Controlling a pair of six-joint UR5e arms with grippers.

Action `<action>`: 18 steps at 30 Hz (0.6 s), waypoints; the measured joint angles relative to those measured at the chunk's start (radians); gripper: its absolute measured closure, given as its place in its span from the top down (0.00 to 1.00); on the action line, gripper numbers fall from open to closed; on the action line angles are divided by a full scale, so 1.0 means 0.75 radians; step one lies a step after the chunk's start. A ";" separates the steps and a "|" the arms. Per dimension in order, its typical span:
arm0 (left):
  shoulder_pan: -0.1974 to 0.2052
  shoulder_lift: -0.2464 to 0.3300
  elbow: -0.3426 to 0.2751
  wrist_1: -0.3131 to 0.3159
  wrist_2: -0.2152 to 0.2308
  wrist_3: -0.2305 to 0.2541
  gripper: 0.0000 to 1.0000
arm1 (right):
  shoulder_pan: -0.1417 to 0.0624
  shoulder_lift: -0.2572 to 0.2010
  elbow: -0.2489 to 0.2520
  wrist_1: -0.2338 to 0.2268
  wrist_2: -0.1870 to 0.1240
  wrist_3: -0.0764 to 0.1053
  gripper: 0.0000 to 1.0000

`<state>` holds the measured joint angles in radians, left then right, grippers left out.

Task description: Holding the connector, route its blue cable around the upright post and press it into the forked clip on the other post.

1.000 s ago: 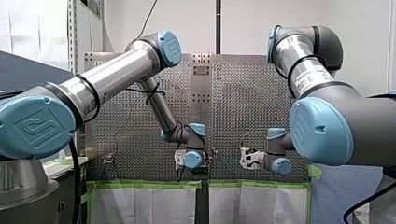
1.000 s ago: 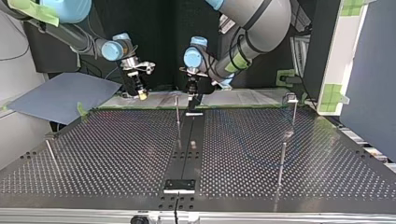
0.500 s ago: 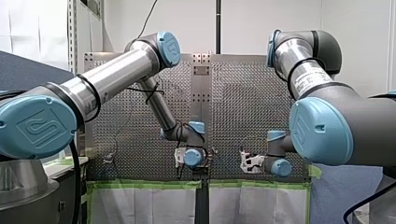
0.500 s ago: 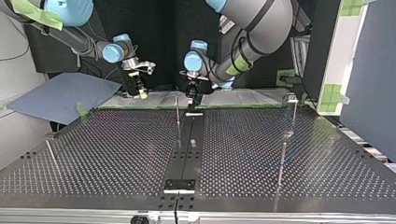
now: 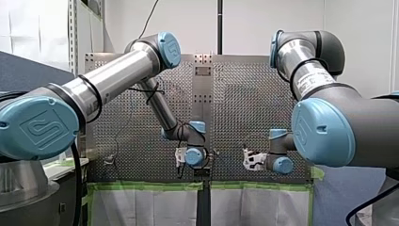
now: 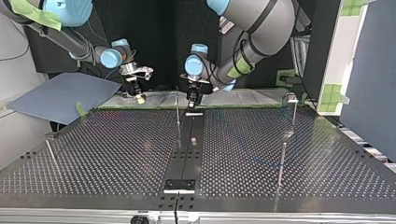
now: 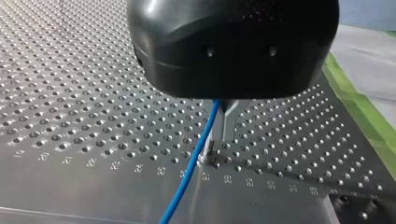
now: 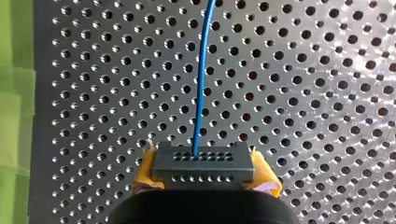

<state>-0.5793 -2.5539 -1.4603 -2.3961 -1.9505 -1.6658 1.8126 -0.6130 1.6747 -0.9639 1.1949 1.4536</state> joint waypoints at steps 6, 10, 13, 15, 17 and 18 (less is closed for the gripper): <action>0.004 0.000 0.019 -0.017 0.015 -0.002 0.00 | -0.003 0.000 -0.024 0.006 0.000 0.010 0.02; 0.006 -0.001 0.035 -0.041 0.032 -0.022 0.00 | -0.004 0.000 -0.031 0.009 0.000 0.011 0.02; 0.007 -0.004 0.043 -0.050 0.038 -0.030 0.00 | -0.004 0.000 -0.032 0.007 0.000 0.011 0.02; 0.006 -0.015 0.054 -0.062 0.039 -0.028 0.00 | -0.004 0.000 -0.033 0.006 0.000 0.011 0.02; 0.005 -0.034 0.075 -0.083 0.036 -0.024 0.00 | -0.004 0.000 -0.033 0.005 0.000 0.011 0.02; 0.006 -0.045 0.085 -0.092 0.035 -0.025 0.00 | -0.004 0.000 -0.033 0.005 0.000 0.011 0.02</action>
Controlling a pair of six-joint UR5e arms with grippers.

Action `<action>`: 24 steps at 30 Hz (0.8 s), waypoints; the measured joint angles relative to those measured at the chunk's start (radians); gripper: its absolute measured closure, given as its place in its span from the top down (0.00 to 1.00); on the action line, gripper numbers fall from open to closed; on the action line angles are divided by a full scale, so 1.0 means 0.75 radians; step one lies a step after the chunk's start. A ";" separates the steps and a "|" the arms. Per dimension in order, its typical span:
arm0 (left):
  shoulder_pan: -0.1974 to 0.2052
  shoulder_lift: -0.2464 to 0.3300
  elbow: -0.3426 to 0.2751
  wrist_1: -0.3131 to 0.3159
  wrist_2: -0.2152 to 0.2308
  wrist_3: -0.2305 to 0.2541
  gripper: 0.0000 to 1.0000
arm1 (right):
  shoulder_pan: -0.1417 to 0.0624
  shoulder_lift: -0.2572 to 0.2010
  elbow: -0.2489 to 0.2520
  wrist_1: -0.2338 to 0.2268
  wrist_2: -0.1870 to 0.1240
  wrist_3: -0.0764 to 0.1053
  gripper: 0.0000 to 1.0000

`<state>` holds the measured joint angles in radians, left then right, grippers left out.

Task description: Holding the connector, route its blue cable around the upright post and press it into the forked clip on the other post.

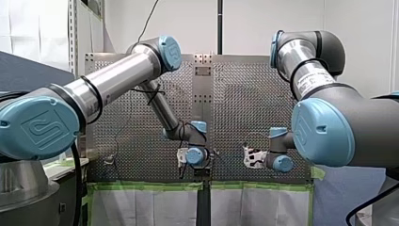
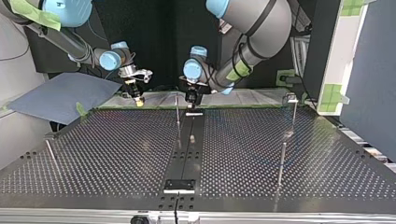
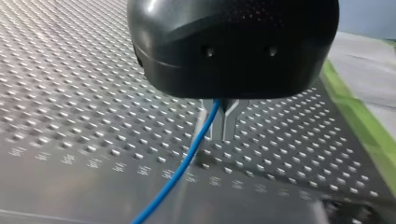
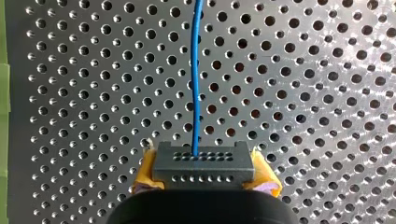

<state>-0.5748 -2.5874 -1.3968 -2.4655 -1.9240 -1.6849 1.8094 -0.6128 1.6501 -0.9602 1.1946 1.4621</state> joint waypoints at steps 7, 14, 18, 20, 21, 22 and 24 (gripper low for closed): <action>0.013 -0.059 0.087 -0.068 0.021 -0.029 0.00 | 0.000 0.000 -0.001 -0.004 0.000 0.001 0.02; 0.030 -0.064 0.142 -0.123 0.028 -0.020 0.00 | -0.011 0.000 -0.006 -0.012 0.005 0.014 0.02; 0.038 -0.065 0.149 -0.131 0.030 -0.016 0.00 | -0.021 0.000 -0.015 -0.017 0.008 0.033 0.02; 0.041 -0.065 0.150 -0.136 0.029 -0.013 0.00 | -0.023 0.000 -0.018 -0.017 0.009 0.038 0.02; 0.042 -0.065 0.150 -0.138 0.029 -0.013 0.00 | -0.024 0.000 -0.019 -0.017 0.009 0.039 0.02; 0.043 -0.065 0.150 -0.141 0.028 -0.012 0.00 | -0.025 0.001 -0.020 -0.017 0.009 0.040 0.02; 0.043 -0.065 0.151 -0.144 0.028 -0.010 0.00 | -0.026 0.001 -0.020 -0.018 0.009 0.040 0.02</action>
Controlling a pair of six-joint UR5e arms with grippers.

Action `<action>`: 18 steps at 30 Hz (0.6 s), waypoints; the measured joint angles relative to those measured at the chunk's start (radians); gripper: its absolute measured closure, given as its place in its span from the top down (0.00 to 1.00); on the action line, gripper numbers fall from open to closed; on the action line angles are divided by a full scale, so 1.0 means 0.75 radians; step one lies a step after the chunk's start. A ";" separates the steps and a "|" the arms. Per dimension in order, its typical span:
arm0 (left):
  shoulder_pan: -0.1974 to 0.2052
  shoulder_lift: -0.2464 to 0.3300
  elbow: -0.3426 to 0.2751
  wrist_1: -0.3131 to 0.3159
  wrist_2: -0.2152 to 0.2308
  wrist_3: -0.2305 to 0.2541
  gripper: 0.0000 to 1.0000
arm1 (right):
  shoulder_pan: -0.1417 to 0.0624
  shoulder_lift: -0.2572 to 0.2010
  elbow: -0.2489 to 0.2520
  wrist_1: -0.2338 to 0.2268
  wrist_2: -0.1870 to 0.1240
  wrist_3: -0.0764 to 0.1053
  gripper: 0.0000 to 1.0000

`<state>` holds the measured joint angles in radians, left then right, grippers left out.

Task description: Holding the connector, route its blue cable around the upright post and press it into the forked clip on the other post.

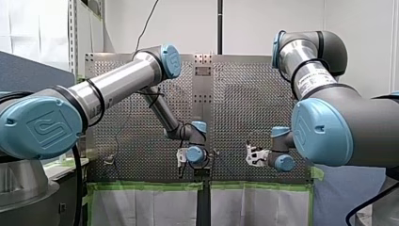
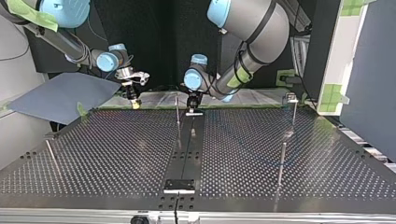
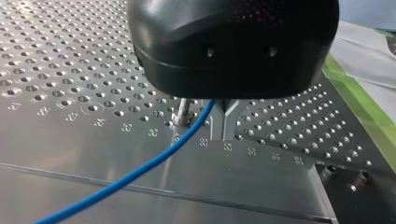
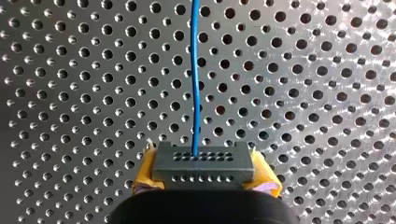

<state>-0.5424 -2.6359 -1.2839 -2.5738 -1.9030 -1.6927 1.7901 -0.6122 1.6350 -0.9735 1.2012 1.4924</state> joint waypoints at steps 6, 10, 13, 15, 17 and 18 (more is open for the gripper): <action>-0.006 0.000 0.000 -0.013 0.007 0.018 0.25 | -0.001 0.000 0.000 -0.001 -0.001 0.001 0.02; -0.016 0.000 0.000 -0.039 0.014 0.048 0.60 | 0.002 0.000 -0.001 -0.001 -0.003 0.000 0.02; -0.022 0.001 0.000 -0.070 0.009 0.080 0.81 | 0.005 0.000 -0.001 0.000 -0.004 -0.001 0.02; -0.025 0.001 0.000 -0.091 -0.003 0.101 0.84 | 0.006 0.000 -0.001 0.001 -0.004 -0.002 0.02; -0.029 0.002 0.000 -0.115 -0.022 0.120 0.84 | 0.007 0.001 -0.001 0.002 -0.004 -0.003 0.02; -0.030 0.002 0.000 -0.127 -0.033 0.126 0.84 | 0.007 0.001 -0.001 0.002 -0.004 -0.003 0.02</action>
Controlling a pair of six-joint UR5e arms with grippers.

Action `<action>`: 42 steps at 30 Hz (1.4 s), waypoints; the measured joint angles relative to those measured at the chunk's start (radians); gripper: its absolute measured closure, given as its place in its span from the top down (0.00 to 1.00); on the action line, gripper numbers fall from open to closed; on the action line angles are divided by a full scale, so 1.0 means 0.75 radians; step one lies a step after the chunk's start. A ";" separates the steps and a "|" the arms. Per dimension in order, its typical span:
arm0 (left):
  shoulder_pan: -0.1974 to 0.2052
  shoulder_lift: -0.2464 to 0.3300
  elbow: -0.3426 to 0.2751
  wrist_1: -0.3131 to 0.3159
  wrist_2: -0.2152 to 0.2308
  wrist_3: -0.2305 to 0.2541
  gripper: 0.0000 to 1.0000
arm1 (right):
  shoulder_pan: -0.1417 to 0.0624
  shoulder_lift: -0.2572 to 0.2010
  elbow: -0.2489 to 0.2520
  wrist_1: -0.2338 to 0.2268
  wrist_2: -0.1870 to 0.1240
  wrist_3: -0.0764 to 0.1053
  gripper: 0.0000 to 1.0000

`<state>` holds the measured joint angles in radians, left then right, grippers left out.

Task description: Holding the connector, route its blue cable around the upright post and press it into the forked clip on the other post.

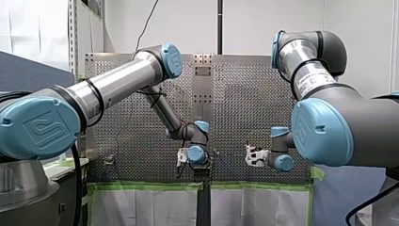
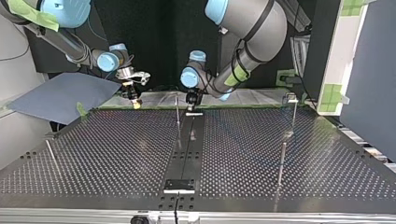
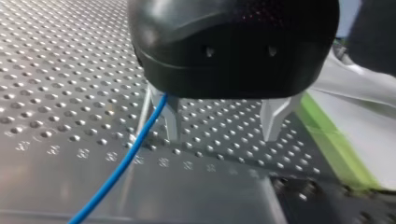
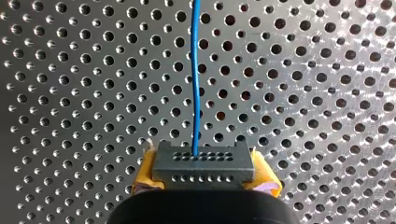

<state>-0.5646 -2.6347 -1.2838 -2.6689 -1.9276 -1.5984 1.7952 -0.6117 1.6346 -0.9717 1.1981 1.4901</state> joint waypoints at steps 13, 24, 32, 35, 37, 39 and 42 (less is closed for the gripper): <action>-0.038 0.040 -0.001 -0.131 0.020 0.042 1.00 | 0.006 0.000 0.000 0.005 -0.002 0.004 0.02; -0.083 0.115 -0.042 -0.161 -0.008 0.042 1.00 | 0.007 0.000 0.000 0.007 -0.002 0.004 0.02; -0.097 0.186 -0.139 -0.136 -0.019 0.042 1.00 | 0.012 0.001 0.000 0.011 -0.002 0.003 0.02; -0.105 0.191 -0.168 -0.136 -0.023 0.043 1.00 | 0.012 0.002 0.000 0.015 -0.002 0.002 0.02; -0.111 0.192 -0.186 -0.135 -0.024 0.043 1.00 | 0.012 0.002 0.000 0.016 -0.002 0.002 0.02; -0.117 0.192 -0.197 -0.133 -0.024 0.043 1.00 | 0.013 0.002 0.000 0.017 -0.002 0.002 0.02; -0.129 0.192 -0.211 -0.125 -0.024 0.043 1.00 | 0.013 0.002 0.000 0.018 -0.002 0.002 0.02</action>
<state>-0.6616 -2.4906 -1.4417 -2.7625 -1.9457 -1.5664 1.8050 -0.6101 1.6346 -0.9584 1.1966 1.4914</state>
